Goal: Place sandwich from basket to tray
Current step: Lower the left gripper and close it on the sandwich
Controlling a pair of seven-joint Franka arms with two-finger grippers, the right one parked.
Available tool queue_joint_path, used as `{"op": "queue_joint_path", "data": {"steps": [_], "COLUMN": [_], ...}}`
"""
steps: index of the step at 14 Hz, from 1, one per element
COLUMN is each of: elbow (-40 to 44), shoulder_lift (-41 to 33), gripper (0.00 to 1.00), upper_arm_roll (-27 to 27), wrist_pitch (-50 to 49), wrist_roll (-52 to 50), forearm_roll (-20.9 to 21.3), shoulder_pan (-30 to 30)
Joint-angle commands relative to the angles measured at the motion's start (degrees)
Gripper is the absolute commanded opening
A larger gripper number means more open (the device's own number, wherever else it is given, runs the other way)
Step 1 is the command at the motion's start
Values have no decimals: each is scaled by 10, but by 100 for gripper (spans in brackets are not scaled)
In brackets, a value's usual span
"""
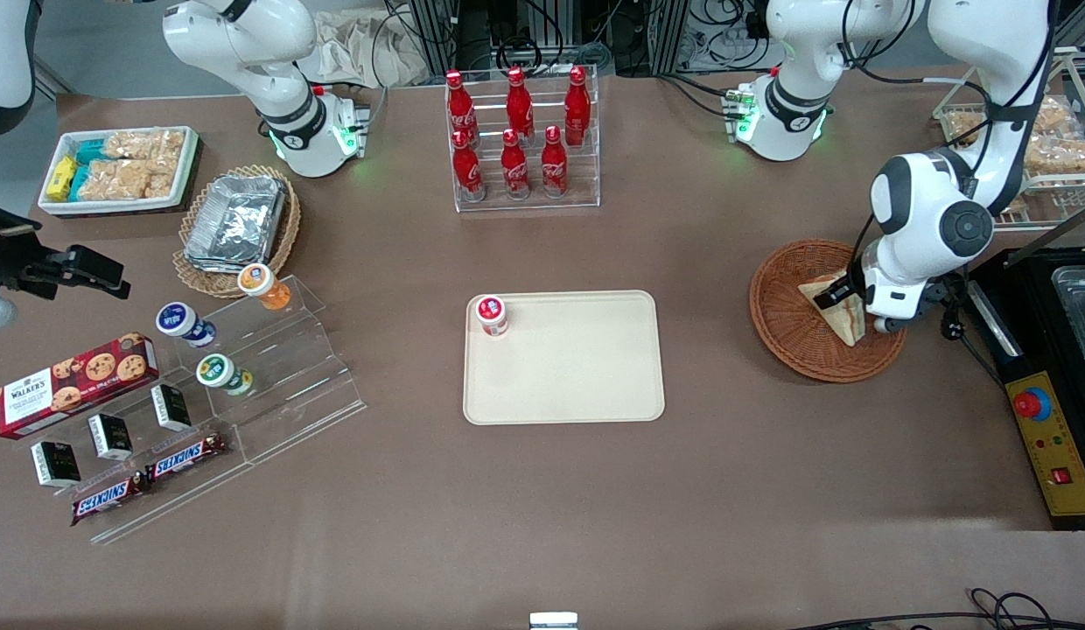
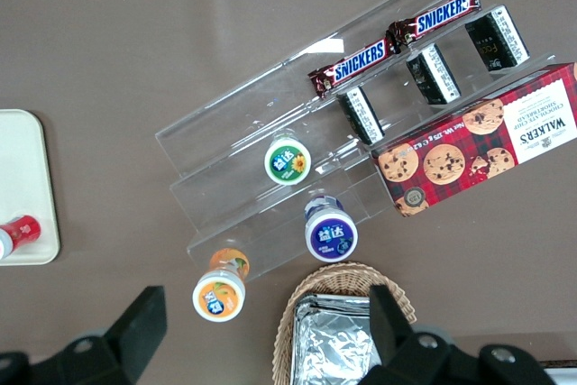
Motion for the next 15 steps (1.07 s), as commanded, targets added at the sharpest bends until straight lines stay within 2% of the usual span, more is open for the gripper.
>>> {"op": "queue_joint_path", "data": {"steps": [1,3,6,12,15], "elbow": [1,4,11,81,129], "shoulder_lift": [0,-5,-29,-74,-95], "gripper": [44,40,40,39,39], "upper_arm_roll": [-1,-2,-3,-4,-4], "wrist_pitch": [10,7,-14,-144,-219], "wrist_roll": [-25,-26,-18,-7,50], "forearm_roll": [-5,-5,-3,11,12], "shoulder_pan": [-3,-3,-4,-7,-8]}}
